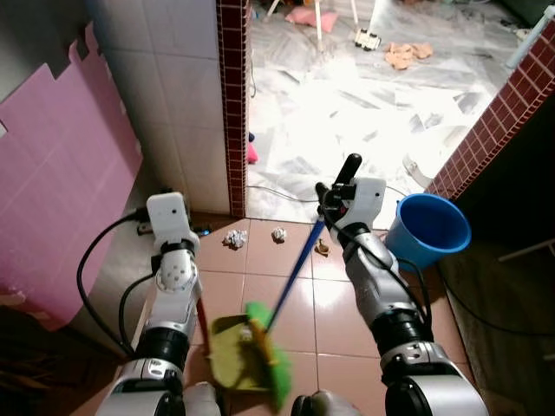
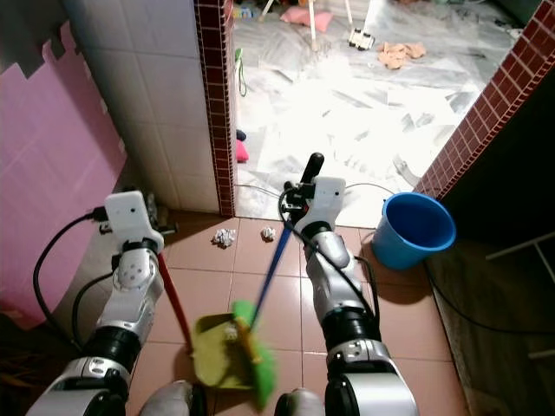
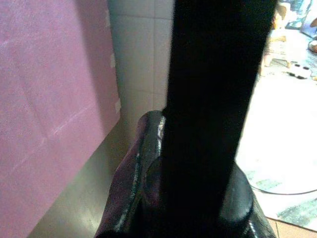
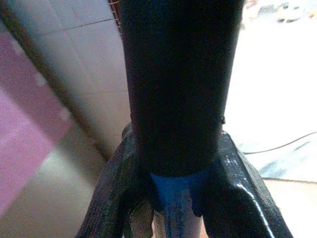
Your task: Sweep floor
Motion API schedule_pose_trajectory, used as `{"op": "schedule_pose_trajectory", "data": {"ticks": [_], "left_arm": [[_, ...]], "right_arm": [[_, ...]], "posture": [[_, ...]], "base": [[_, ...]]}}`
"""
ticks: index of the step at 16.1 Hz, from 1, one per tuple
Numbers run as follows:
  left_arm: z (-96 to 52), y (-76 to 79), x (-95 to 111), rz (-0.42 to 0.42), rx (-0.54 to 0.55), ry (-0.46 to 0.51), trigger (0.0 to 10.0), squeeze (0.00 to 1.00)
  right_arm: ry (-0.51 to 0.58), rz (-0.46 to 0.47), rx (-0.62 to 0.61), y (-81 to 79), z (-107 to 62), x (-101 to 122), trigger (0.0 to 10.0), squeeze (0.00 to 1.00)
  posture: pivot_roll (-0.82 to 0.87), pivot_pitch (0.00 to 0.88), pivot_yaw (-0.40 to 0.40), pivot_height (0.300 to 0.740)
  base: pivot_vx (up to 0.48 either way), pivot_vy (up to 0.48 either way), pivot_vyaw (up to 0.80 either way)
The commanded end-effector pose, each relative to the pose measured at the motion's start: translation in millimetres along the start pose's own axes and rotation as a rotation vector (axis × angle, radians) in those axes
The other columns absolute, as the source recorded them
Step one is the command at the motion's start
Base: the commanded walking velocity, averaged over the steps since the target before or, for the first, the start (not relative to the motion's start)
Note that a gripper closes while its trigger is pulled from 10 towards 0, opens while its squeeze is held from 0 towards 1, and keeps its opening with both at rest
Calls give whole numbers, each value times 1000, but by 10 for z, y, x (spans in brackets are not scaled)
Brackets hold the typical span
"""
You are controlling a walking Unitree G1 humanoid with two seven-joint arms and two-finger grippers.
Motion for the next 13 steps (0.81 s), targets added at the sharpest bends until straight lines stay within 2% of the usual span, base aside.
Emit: {"op": "schedule_pose_trajectory", "data": {"ticks": [1,2,3,4,7,10,11,13], "left_arm": [[20,59,85,-33,-9,23,10000,0],[20,62,82,-34,-9,21,10000,0],[25,71,85,-38,-12,25,10000,0],[37,120,92,-36,-69,15,10000,0],[47,113,161,-97,-109,49,10000,0],[82,104,148,-143,-122,37,10000,0],[93,107,139,-163,-128,26,10000,0],[92,126,122,-171,-143,20,10000,0]], "right_arm": [[-10,154,84,-210,59,24,10000,0],[-18,168,100,-230,62,27,10000,0],[-14,135,114,-241,70,53,10000,0],[13,18,124,-228,75,127,10000,0],[84,-142,103,-171,80,282,10000,0],[183,-276,13,19,88,557,10000,0],[206,-309,-8,70,86,637,10000,0],[197,-309,-33,152,68,693,10000,0]], "posture": [[31,66,-55,740],[31,66,-55,740],[32,64,-55,740],[32,64,-55,740],[32,59,-54,740],[33,53,-54,740],[31,51,-53,740],[29,51,-53,740]], "base": [[0,0,0],[0,0,0],[0,0,0],[0,0,0],[0,0,0],[0,0,0],[0,0,0],[0,0,0]]}}
Point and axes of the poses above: a point about 5 cm out from each wrist's last joint towards the gripper, its own z axis pointing out of the wrist towards the gripper, its own x axis along the axis of the wrist's last joint, y = z × x, the point moved 6 cm from there along z, pointing out of the wrist towards the gripper, and after that the axes turned 11 degrees about z, right-handed, at the moved point
